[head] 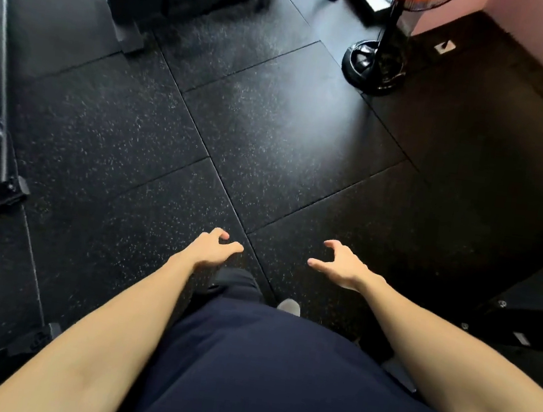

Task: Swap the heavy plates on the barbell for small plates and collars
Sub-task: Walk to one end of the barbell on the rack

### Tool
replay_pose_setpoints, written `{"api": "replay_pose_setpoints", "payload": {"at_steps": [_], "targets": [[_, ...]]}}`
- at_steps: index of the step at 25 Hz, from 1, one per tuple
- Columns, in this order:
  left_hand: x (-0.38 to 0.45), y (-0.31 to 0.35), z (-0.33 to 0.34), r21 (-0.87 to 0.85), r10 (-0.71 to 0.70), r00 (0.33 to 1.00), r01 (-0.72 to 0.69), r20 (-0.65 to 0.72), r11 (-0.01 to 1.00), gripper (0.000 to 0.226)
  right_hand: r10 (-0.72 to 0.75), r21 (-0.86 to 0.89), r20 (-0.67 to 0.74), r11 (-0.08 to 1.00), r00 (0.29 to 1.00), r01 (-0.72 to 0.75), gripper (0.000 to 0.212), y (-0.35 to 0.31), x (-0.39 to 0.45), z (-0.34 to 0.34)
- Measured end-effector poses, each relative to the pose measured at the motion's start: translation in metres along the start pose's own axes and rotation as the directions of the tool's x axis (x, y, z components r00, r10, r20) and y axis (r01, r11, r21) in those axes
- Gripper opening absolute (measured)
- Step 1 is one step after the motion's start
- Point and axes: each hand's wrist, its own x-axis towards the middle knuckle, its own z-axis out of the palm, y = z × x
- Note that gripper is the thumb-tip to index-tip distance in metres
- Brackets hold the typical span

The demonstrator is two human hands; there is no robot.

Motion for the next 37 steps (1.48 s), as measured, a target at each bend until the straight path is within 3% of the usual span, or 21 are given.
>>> {"api": "replay_pose_setpoints", "payload": {"at_steps": [8, 15, 19, 30, 34, 37], "targets": [[0.154, 0.107, -0.135, 0.099, 0.058, 0.997, -0.062, 0.042, 0.993, 0.069, 0.059, 0.063, -0.031, 0.996, 0.998, -0.057, 0.087, -0.084, 0.146, -0.111], [0.271, 0.228, -0.27, 0.257, 0.191, 0.977, -0.209, 0.092, 0.944, 0.066, 0.134, 0.268, -0.12, 0.958, 0.984, -0.098, 0.101, -0.167, 0.239, -0.221], [0.329, 0.308, -0.311, 0.31, 0.268, 0.953, -0.3, 0.143, 0.902, 0.064, 0.186, 0.335, -0.142, 0.933, 0.972, -0.129, 0.087, -0.183, 0.283, -0.272], [0.474, 0.572, -0.34, 0.515, 0.357, 0.888, -0.459, 0.29, 0.724, 0.068, 0.364, 0.562, -0.183, 0.801, 0.913, -0.206, 0.085, -0.154, 0.396, -0.448], [0.504, 0.651, -0.315, 0.588, 0.377, 0.834, -0.552, 0.404, 0.591, 0.07, 0.481, 0.655, -0.201, 0.714, 0.854, -0.248, 0.078, -0.132, 0.398, -0.482], [0.517, 0.717, -0.278, 0.64, 0.366, 0.774, -0.633, 0.516, 0.436, 0.073, 0.612, 0.786, -0.167, 0.556, 0.773, -0.27, 0.076, -0.108, 0.388, -0.494]]}}
